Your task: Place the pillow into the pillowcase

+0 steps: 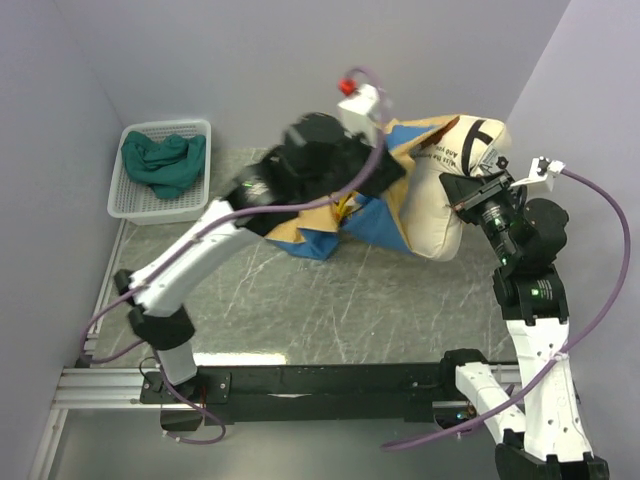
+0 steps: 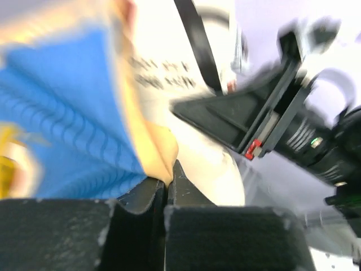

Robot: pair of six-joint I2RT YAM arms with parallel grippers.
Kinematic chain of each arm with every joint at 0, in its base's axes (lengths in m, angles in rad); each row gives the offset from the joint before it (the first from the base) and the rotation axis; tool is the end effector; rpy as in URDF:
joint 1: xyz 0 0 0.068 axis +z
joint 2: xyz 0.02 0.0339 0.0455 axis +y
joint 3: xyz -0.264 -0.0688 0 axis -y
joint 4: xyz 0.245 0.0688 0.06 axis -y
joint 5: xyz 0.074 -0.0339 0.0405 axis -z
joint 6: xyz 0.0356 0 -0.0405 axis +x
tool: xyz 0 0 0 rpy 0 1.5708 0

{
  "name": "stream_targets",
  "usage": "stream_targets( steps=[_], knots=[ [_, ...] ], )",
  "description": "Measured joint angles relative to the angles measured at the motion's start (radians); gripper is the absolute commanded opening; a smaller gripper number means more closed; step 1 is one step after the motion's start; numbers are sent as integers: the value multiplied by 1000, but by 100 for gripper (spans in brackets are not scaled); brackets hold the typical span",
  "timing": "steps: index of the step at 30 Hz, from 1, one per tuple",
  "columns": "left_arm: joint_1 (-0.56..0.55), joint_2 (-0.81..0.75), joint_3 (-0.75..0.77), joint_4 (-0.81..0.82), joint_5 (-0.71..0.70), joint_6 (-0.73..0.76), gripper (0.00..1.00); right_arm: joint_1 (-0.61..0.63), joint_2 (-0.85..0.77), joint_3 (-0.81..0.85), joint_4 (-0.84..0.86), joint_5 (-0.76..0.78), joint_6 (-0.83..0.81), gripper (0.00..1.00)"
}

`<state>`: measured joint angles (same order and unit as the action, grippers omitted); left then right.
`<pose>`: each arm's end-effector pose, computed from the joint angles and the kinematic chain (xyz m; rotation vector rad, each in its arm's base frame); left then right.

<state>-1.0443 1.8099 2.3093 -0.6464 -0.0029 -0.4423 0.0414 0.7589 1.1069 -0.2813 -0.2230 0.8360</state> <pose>0.1897 -0.3261 0.5239 0.5450 1.7635 -1.0758 0.1463 0.0139 0.4424 0.4309 1.5088 0.8654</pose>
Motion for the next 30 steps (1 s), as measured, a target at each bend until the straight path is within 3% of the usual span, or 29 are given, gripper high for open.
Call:
stream_targets(
  steps=[6,16,19,22,27,30],
  knots=[
    [127,-168,-98,59,-58,8,2,0,56,-72,18,-41,-17,23],
    [168,-98,-97,58,-79,12,1,6,266,-166,124,-192,-33,73],
    [196,-98,-124,51,-94,9,1,2,243,-166,123,-172,-57,81],
    [205,-98,-145,52,-100,4,1,-38,188,-166,116,-153,-71,84],
    [199,-110,-180,64,-101,2,1,-236,147,-153,114,-166,-61,84],
    [200,-122,-195,65,-108,0,1,-381,181,-188,158,-214,-17,76]
  ],
)
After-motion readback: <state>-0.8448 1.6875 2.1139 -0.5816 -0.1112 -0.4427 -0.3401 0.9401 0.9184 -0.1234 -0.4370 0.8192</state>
